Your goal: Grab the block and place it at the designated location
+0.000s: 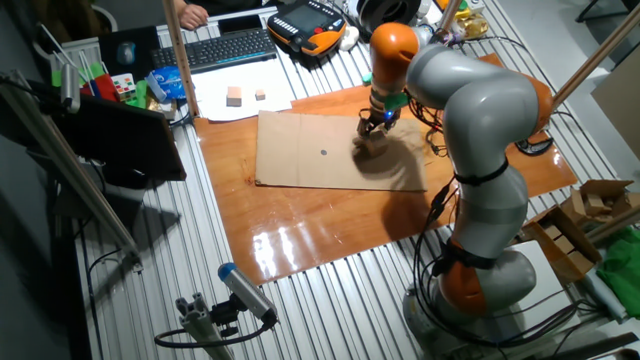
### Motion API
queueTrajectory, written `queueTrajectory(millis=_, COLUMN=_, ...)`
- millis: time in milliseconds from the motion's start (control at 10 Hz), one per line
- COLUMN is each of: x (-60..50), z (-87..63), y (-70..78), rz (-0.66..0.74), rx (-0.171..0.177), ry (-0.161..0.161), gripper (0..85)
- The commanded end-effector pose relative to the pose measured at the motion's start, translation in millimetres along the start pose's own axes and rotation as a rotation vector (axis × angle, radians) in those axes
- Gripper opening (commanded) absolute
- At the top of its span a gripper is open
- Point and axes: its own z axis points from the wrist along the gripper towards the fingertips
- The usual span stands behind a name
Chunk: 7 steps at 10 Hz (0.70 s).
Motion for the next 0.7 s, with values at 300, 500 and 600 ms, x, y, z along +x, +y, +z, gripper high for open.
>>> queueTrajectory(millis=300, x=6.2, z=13.6, y=-3.3, rz=-0.004, rx=-0.017, ry=-0.020, gripper=85.0)
queueTrajectory(millis=500, x=5.7, z=18.4, y=-4.0, rz=-0.003, rx=-0.021, ry=-0.031, gripper=85.0)
queueTrajectory(millis=600, x=4.8, z=21.2, y=-3.7, rz=-0.002, rx=-0.026, ry=-0.041, gripper=84.7)
